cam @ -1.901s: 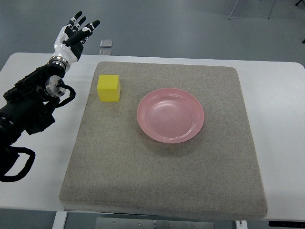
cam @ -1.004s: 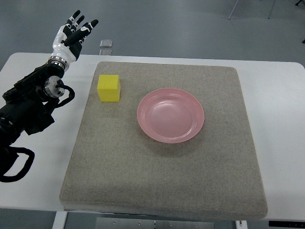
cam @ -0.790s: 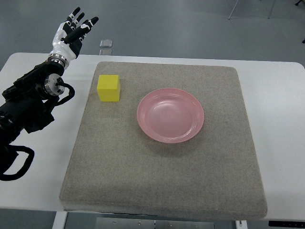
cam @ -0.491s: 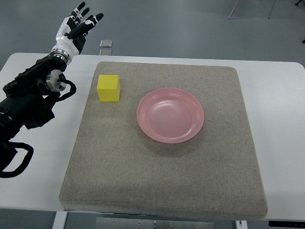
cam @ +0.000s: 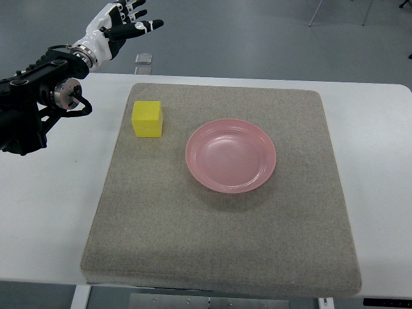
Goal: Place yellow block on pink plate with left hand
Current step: 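Reach the left hand forward over the yellow cube, then close the left hand fingers around the yellow cube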
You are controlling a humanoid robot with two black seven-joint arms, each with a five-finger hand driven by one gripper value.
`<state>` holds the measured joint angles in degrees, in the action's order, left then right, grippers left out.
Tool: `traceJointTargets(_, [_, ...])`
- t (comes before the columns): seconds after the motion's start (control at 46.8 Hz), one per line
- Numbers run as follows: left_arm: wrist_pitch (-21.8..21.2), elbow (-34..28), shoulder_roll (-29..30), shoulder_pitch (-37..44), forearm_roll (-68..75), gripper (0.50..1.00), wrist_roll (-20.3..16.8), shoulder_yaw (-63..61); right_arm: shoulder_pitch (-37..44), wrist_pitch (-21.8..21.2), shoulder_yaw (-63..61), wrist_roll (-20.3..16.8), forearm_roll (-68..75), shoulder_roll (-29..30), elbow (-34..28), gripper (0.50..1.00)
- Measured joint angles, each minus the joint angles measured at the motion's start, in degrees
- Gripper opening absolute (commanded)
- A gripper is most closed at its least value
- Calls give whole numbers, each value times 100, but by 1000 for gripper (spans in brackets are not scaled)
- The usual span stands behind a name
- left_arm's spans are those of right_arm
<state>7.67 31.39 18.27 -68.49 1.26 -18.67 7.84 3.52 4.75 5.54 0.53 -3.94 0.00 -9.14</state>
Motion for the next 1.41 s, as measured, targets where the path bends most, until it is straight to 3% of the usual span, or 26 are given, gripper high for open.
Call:
traceJointTargets(0.32, [90, 744, 459, -454, 1936, 984, 192, -959, -1, 0, 0, 0, 0, 0, 0, 924])
traceJointTargets(0.619, [558, 816, 737, -722, 3904, 979, 192, -1030, -1, 0, 0, -1, 0, 0, 0, 924])
traceJointTargets(0.961, [1836, 824, 1052, -827, 5525, 973, 177, -1039, -1, 0, 0, 0, 0, 0, 0, 924])
traceJointTargets(1.41, [1875, 1121, 1048, -802, 6515, 964, 102, -1035, -1, 0, 0, 0, 0, 0, 0, 924])
